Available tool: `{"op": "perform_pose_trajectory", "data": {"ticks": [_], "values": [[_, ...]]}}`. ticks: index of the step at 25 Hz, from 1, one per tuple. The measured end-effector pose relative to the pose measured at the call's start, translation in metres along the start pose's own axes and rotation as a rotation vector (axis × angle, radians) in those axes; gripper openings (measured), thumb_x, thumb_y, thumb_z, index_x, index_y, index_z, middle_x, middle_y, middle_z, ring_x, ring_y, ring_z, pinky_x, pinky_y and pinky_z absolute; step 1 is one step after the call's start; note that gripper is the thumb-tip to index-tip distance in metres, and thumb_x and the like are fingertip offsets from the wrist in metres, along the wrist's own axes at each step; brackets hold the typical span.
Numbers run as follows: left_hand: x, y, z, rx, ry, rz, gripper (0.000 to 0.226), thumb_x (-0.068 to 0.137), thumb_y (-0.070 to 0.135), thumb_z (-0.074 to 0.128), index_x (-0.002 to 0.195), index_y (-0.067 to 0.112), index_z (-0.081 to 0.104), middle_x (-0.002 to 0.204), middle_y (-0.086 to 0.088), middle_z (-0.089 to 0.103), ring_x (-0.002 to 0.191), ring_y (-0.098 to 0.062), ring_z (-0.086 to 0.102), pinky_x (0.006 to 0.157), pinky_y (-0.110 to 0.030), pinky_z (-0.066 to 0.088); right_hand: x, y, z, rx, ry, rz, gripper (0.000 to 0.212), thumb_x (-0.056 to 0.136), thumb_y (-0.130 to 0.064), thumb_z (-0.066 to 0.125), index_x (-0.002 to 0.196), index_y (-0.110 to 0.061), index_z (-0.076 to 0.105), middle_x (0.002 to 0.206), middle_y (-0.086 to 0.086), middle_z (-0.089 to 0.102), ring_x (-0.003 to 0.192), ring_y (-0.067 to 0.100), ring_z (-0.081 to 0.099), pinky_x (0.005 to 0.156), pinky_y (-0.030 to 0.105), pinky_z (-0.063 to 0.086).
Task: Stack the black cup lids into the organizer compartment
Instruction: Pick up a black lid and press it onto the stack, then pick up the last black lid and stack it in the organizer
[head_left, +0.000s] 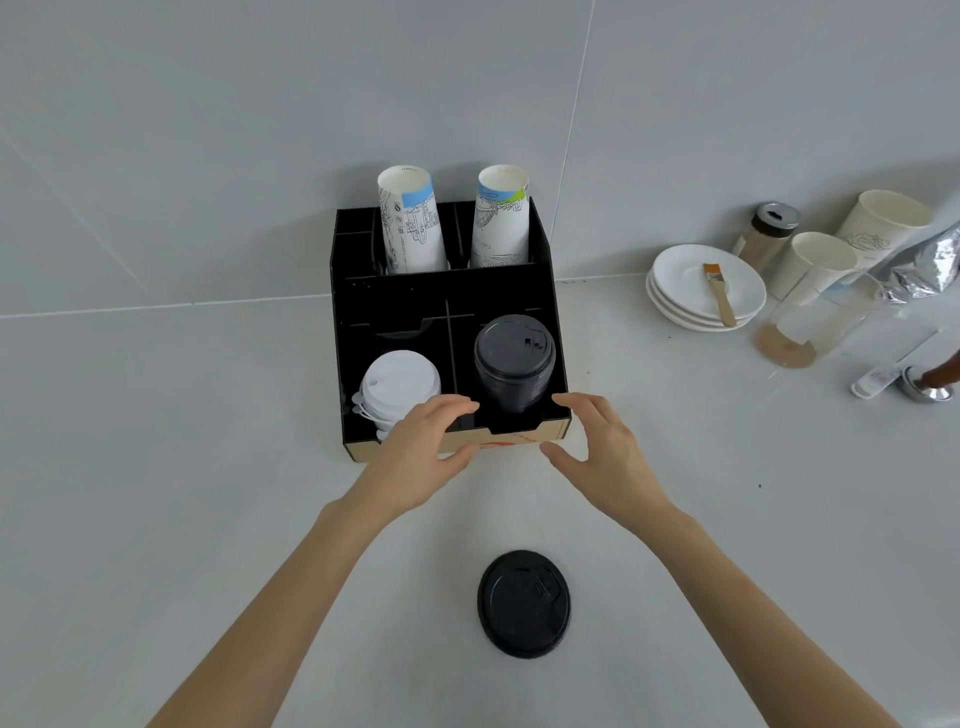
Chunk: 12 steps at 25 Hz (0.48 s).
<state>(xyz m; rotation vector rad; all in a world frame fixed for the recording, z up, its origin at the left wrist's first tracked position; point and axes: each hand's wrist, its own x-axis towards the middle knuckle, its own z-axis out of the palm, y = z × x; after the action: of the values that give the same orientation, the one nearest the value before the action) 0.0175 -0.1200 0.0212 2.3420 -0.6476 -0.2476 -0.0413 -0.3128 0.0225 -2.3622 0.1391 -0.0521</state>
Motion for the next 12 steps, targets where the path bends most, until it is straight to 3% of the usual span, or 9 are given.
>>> {"op": "perform_pose_trajectory", "data": {"ticks": [3, 12], "values": [[-0.021, -0.004, 0.011, -0.026, -0.04, -0.01, 0.043, 0.086, 0.02, 0.055, 0.127, 0.019, 0.043, 0.134, 0.001, 0.046, 0.121, -0.009, 0.042, 0.096, -0.017, 0.027, -0.022, 0.009, 0.007, -0.017, -0.057, 0.023, 0.047, 0.086, -0.022, 0.056, 0.128, -0.018, 0.038, 0.135, 0.001, 0.043, 0.122, 0.021, 0.041, 0.092, 0.022, 0.032], [-0.072, -0.013, 0.051, 0.005, -0.227, -0.096, 0.048, 0.086, 0.029, 0.055, 0.13, 0.021, 0.037, 0.14, 0.002, 0.04, 0.126, -0.014, 0.037, 0.107, -0.027, 0.029, -0.079, 0.041, 0.032, -0.004, -0.251, 0.085, 0.049, 0.086, -0.021, 0.056, 0.13, -0.023, 0.036, 0.137, -0.005, 0.041, 0.128, 0.015, 0.036, 0.098, 0.019, 0.027]]}}
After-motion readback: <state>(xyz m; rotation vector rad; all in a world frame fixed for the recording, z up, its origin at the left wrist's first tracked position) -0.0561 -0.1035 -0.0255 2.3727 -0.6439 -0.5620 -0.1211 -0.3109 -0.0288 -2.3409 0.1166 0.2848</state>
